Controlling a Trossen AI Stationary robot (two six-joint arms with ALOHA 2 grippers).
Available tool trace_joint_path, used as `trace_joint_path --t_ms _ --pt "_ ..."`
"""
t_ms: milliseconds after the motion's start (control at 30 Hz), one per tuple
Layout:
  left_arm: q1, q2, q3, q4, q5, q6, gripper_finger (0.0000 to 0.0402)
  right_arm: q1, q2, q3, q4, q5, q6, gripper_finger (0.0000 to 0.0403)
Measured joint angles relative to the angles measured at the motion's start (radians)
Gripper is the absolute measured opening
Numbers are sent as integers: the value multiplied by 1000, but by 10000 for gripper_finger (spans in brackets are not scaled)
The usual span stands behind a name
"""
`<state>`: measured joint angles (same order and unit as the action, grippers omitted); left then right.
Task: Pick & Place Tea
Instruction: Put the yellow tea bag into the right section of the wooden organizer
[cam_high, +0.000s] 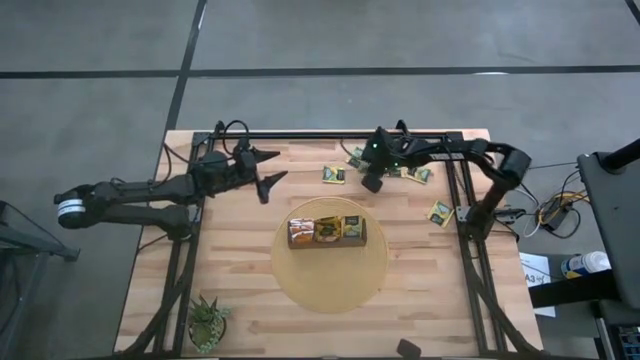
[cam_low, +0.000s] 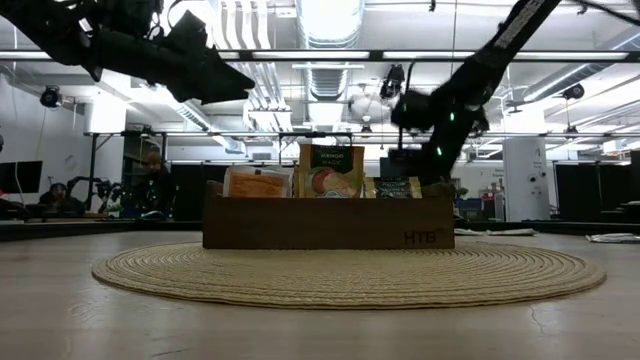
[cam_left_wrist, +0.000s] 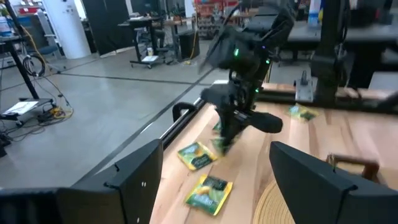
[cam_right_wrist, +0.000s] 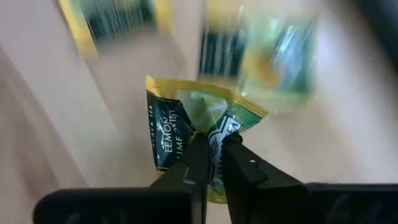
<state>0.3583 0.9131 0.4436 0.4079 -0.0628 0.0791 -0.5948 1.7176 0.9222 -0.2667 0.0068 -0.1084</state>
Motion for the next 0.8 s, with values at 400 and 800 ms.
trace_joint_path --t_ms 400,800 --pt "0 9 -15 148 22 -89 288 325 -223 6 416 495 -250 19" --pt "-2 77 -72 459 114 -175 288 587 -58 12 1313 867 -911 18"
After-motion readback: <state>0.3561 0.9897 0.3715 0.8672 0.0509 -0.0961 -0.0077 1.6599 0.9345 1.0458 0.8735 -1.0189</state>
